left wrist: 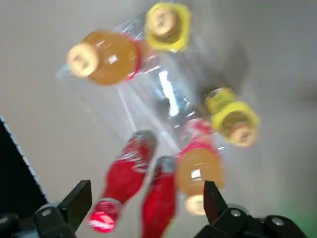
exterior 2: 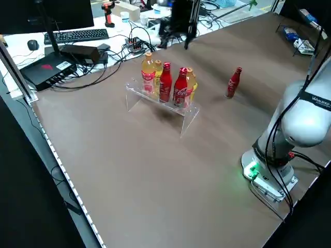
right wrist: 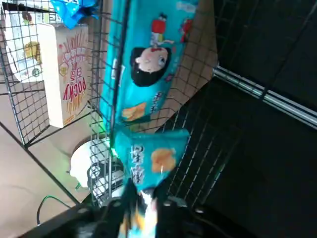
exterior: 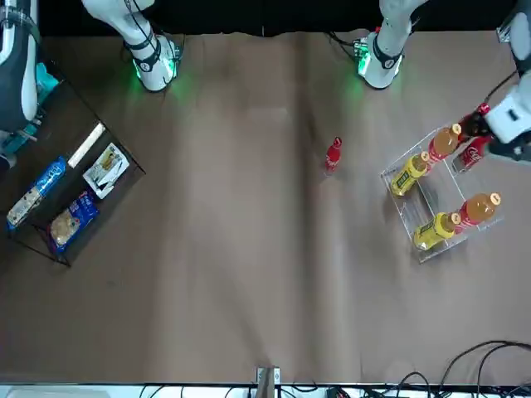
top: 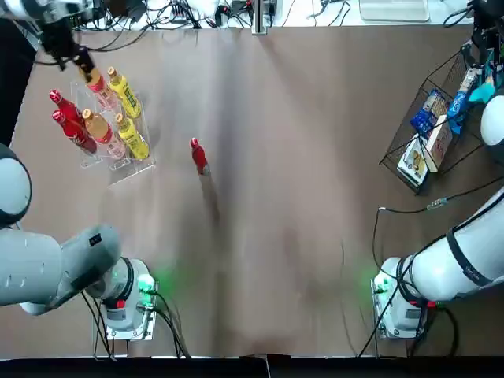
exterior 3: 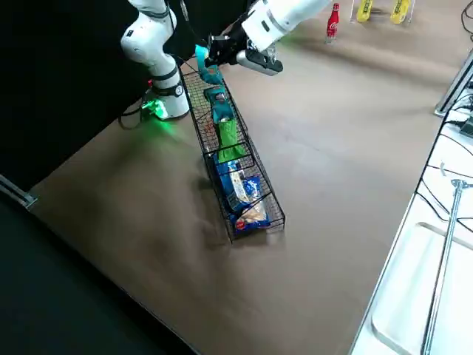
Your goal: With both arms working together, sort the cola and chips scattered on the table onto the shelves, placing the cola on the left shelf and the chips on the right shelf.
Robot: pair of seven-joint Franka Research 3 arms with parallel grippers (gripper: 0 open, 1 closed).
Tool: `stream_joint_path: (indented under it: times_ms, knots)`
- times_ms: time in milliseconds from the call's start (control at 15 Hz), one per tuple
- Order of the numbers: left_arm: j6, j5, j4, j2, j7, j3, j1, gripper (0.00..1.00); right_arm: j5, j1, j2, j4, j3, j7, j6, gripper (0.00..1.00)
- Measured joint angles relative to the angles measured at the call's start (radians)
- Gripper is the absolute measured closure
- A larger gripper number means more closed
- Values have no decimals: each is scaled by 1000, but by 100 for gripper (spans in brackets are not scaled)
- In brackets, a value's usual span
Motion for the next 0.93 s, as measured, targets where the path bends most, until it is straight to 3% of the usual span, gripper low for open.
stream_joint_path:
  times_ms: [133,333,533,667,933]
  knots:
    - [-28,-64,17,0,-131,-110,-7,0,-2,13,8,-1,1,-1,1,60]
    - [-42,-104,13,12,-378,-310,-11,0,-7,30,9,-1,1,-2,-4,58]
    - [-54,-107,-17,80,-555,-483,-19,0,-7,31,9,6,1,-3,-1,58]
    - [-42,-107,-64,178,-612,-550,-27,0,12,35,7,56,16,-11,29,58]
    - [65,-107,-114,242,-696,-552,-73,1,183,40,2,100,28,-12,138,59]
